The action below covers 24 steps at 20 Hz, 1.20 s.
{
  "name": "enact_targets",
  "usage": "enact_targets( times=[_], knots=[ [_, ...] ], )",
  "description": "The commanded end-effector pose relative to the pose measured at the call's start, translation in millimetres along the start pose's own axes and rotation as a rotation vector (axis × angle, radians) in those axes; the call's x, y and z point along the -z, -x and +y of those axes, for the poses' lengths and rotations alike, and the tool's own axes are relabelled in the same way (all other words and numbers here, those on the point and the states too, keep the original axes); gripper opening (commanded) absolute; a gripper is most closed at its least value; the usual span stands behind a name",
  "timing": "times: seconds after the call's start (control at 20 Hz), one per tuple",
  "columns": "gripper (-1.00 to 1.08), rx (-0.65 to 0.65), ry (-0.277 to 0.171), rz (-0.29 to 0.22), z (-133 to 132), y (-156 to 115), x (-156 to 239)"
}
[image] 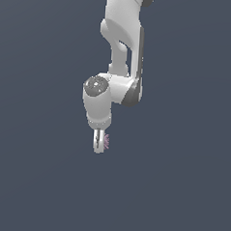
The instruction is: Pick up the object and move it to a goal position.
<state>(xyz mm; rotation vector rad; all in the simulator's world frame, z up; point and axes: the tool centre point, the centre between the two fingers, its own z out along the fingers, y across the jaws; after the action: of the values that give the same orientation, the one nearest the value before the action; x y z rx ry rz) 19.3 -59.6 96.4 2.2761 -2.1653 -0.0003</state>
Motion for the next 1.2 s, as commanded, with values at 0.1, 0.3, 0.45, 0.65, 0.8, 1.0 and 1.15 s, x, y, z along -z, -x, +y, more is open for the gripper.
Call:
enact_targets(
  times=[0.1,0.3,0.45,0.65,0.8,1.0,1.15],
  knots=[
    [1.0,-0.001,0.0,0.0,0.2,0.0,-6.0],
    [1.0,-0.003,0.0,0.0,0.8,-0.3,-23.9],
    [1.0,-0.004,0.0,0.0,1.3,-0.1,-39.5],
    [1.0,-0.005,0.0,0.0,0.6,-0.1,-49.4],
    [-1.0,-0.005,0.0,0.0,0.1,-0.2,-50.3],
    [-1.0,-0.005,0.0,0.0,0.1,-0.2,-50.3],
    [-1.0,-0.005,0.0,0.0,0.1,-0.2,-50.3]
  ],
)
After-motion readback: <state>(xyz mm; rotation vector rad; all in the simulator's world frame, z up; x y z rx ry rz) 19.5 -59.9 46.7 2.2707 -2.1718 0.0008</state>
